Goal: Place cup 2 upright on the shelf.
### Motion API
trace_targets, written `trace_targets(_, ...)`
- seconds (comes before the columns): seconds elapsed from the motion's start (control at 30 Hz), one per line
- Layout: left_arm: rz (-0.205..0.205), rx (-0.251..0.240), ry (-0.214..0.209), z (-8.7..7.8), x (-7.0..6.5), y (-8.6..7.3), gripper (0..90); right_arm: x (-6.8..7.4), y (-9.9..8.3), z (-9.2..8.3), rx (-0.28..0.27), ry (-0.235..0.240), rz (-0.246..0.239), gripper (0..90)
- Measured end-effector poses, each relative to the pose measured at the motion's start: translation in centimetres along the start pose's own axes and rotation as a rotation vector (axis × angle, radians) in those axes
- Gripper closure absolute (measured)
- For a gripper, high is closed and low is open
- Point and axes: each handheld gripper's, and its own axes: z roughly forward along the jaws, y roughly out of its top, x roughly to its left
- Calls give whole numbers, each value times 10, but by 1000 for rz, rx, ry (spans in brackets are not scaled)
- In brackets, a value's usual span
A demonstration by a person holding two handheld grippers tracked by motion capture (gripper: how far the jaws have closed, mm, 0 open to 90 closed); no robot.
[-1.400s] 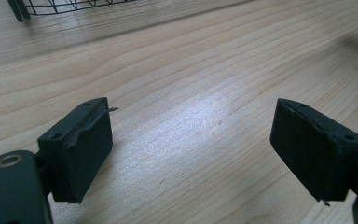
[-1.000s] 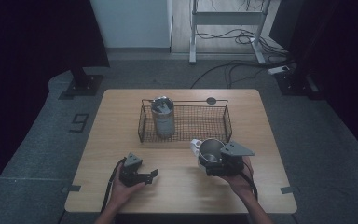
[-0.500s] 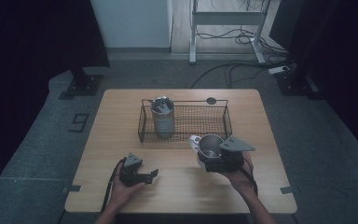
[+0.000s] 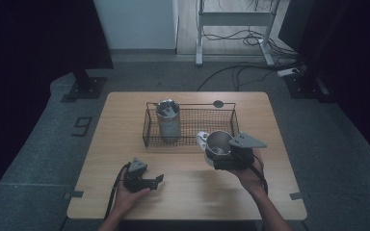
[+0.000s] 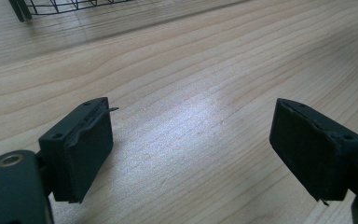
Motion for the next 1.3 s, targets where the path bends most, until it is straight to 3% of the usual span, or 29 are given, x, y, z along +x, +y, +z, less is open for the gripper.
trace_targets(1.3, 12, 7, 5, 0, -1, 0, 144, -25, 29, 20, -6, -26, 9, 66)
